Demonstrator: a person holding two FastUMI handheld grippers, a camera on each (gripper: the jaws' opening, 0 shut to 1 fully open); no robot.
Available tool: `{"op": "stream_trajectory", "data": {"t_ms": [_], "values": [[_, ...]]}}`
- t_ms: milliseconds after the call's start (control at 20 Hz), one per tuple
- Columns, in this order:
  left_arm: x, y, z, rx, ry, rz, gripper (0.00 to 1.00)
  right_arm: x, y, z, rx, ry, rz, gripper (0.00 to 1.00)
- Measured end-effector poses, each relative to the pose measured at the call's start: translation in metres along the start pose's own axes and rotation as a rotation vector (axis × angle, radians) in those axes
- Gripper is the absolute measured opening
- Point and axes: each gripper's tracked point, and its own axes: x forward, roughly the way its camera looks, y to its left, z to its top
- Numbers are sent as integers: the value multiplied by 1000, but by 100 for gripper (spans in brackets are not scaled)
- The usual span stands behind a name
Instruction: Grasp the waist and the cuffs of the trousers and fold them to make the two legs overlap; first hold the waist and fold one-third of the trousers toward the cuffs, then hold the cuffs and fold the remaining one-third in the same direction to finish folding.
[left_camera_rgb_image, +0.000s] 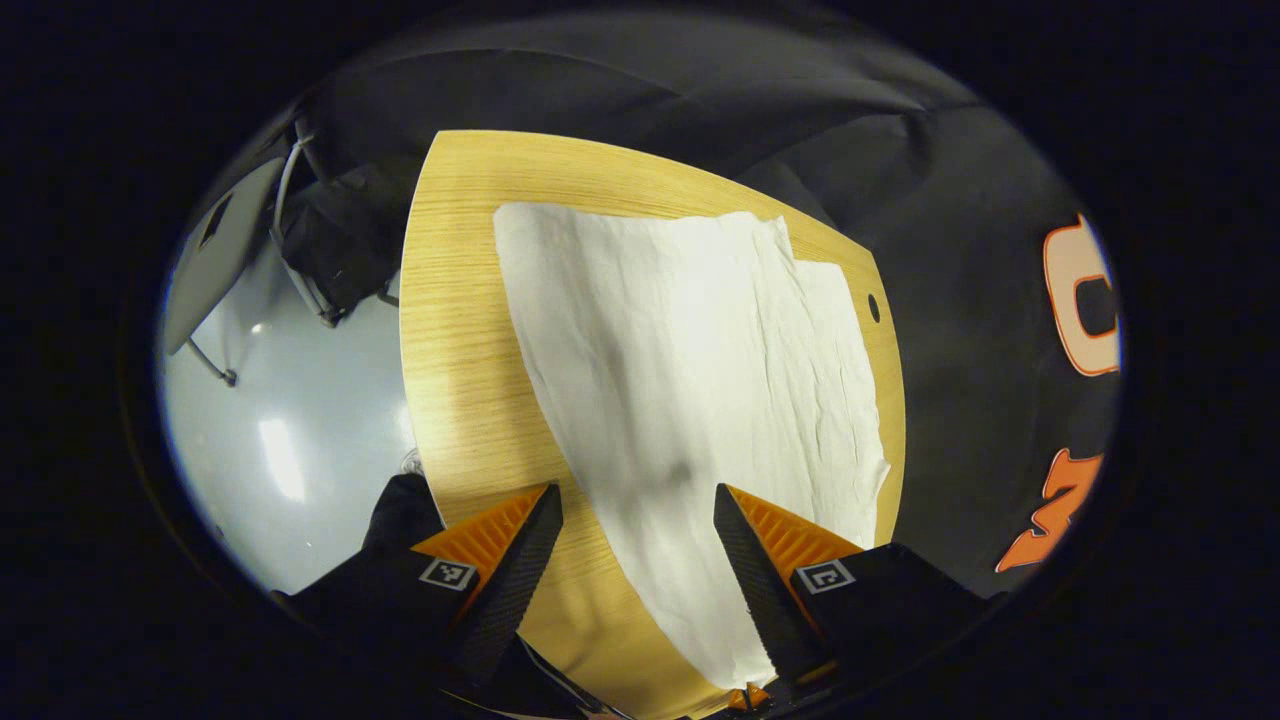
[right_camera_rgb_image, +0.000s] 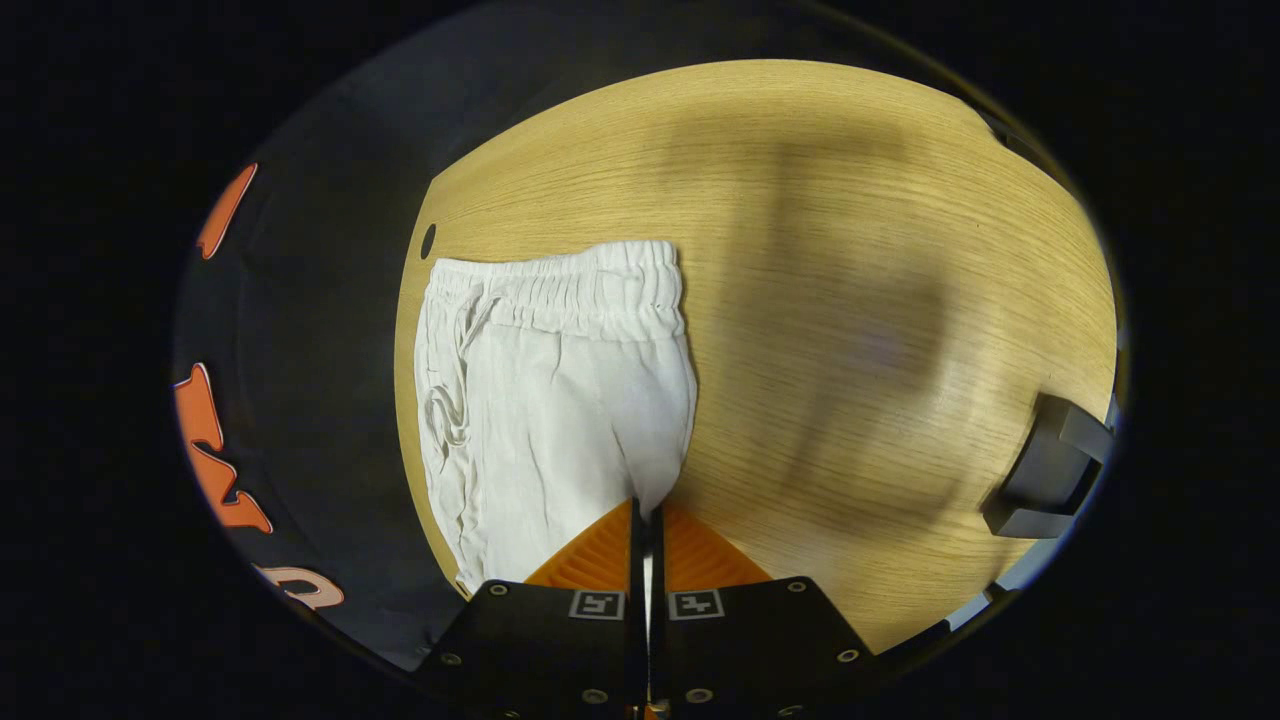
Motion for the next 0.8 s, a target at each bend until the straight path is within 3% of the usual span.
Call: {"op": "stream_trajectory", "data": {"t_ms": [300,350,400,500,600,650,700,800], "values": [[5,-1,5,26,1,-6,94,0,0,0,14,-2,3,2],[7,4,2,33,10,11,96,0,0,0,16,-3,4,2],[8,14,0,36,26,51,73,1,0,1,18,-4,5,2],[8,10,6,21,16,27,28,0,0,1,19,-7,9,1],[8,16,6,3,27,36,23,0,0,1,9,-8,16,1],[11,14,9,-15,23,45,10,1,1,0,5,-5,18,2],[11,14,7,-11,41,50,5,1,1,1,7,-2,20,2],[12,12,7,1,40,59,4,1,1,1,8,-2,19,2]]}}
